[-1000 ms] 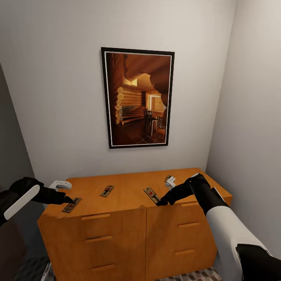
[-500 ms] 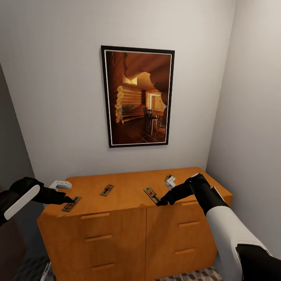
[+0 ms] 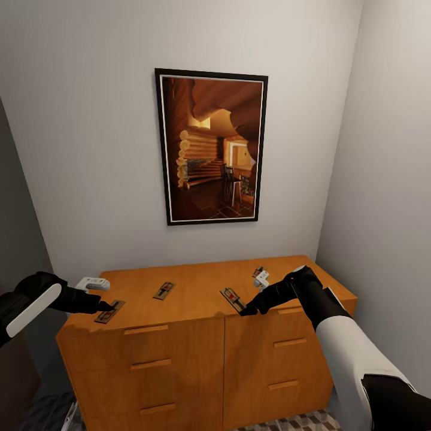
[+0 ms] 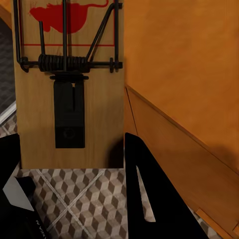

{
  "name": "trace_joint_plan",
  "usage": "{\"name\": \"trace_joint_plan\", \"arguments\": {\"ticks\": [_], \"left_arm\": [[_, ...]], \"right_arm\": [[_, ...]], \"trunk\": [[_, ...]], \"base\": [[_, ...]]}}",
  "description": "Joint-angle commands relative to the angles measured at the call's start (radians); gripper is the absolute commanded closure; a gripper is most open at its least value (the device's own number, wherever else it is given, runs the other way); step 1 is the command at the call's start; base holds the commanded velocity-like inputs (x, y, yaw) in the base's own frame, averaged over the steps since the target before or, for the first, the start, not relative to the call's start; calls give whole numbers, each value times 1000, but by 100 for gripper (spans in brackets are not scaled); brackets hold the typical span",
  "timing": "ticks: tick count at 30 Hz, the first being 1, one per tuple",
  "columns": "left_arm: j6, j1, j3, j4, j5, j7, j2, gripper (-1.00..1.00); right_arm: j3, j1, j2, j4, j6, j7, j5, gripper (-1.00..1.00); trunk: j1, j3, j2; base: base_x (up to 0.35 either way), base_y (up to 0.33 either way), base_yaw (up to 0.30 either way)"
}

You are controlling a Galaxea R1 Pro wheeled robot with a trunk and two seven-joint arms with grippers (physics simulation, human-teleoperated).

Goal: Take the four mousetraps from the cabinet in the bathroom and place them on the bathroom floor. Make sure all four end up on the same floor surface, and ensure that at least two of them are either under or directly next to the same bathroom sink.

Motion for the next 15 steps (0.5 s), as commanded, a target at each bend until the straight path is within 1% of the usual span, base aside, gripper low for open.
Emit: {"name": "trace_joint_plan", "arguments": {"ticks": [1, 15], "left_arm": [[1, -2, -2, -1, -10, -10, 1, -100], [1, -2, -2, -2, -10, -10, 1, -100]], "right_arm": [[-4, -1, 1, -1, 12, 6, 5, 100], [-4, -1, 3, -1, 12, 6, 5, 100]], "trunk": [[0, -1, -1], [0, -1, -1]], "base": [[0, 0, 0], [0, 0, 0]]}}
